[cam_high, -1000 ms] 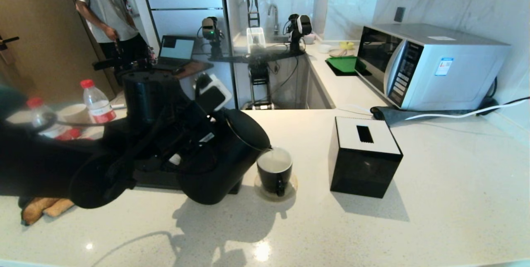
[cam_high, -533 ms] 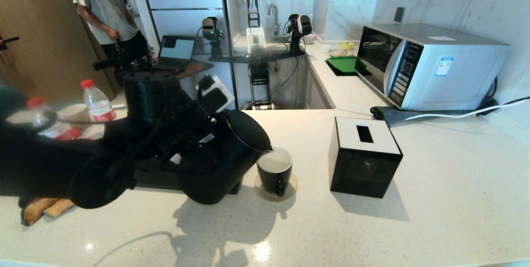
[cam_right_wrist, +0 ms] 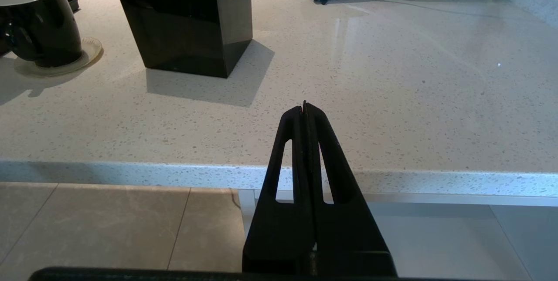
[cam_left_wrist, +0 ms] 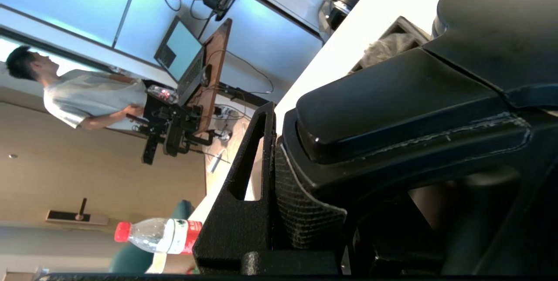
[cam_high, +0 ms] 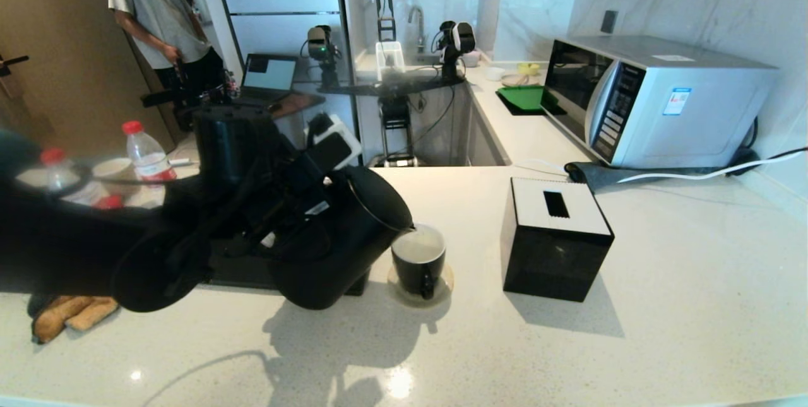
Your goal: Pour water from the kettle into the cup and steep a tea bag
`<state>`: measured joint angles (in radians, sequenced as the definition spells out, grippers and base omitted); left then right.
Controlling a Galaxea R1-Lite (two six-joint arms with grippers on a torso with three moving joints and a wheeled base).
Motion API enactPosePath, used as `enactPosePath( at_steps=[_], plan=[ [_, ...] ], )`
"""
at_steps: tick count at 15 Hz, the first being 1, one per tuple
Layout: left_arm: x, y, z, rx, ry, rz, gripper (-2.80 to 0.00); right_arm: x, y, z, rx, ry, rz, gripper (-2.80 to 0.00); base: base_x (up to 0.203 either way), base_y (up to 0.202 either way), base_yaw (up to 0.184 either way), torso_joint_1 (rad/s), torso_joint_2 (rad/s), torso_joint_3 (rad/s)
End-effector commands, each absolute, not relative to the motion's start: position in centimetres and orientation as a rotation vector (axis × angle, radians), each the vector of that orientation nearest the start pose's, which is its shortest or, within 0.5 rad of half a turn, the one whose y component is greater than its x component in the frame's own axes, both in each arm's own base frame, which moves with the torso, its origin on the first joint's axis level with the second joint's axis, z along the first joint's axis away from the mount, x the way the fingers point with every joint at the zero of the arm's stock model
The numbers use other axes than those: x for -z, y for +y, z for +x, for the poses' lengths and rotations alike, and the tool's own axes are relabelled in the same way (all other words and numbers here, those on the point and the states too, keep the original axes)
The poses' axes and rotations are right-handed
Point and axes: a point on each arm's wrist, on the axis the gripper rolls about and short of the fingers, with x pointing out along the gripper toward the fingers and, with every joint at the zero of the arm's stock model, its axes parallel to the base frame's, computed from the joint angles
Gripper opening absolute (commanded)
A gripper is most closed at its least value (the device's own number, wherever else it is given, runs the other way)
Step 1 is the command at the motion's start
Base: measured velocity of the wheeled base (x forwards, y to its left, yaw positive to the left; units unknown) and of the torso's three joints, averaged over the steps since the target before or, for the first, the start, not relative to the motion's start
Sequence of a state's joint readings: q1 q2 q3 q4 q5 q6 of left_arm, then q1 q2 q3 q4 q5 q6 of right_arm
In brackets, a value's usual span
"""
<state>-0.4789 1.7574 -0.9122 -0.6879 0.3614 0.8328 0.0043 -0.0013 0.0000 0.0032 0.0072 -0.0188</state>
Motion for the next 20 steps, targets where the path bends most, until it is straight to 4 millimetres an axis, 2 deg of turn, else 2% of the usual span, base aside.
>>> enactPosePath(
  at_steps=[1, 20],
  plan=[
    [-20.2, -14.5, 29.6, 0.161, 0.069, 0.891, -2.8, -7.5, 0.0, -2.3, -0.012, 0.003, -0.02, -2.8, 0.0, 0.0, 0.0, 0.0, 0.0, 0.0],
    [-21.4, -14.6, 29.4, 0.169, 0.064, 0.957, -2.8, -7.5, 0.0, -2.3, -0.012, 0.003, -0.02, -2.8, 0.0, 0.0, 0.0, 0.0, 0.0, 0.0]
  ],
)
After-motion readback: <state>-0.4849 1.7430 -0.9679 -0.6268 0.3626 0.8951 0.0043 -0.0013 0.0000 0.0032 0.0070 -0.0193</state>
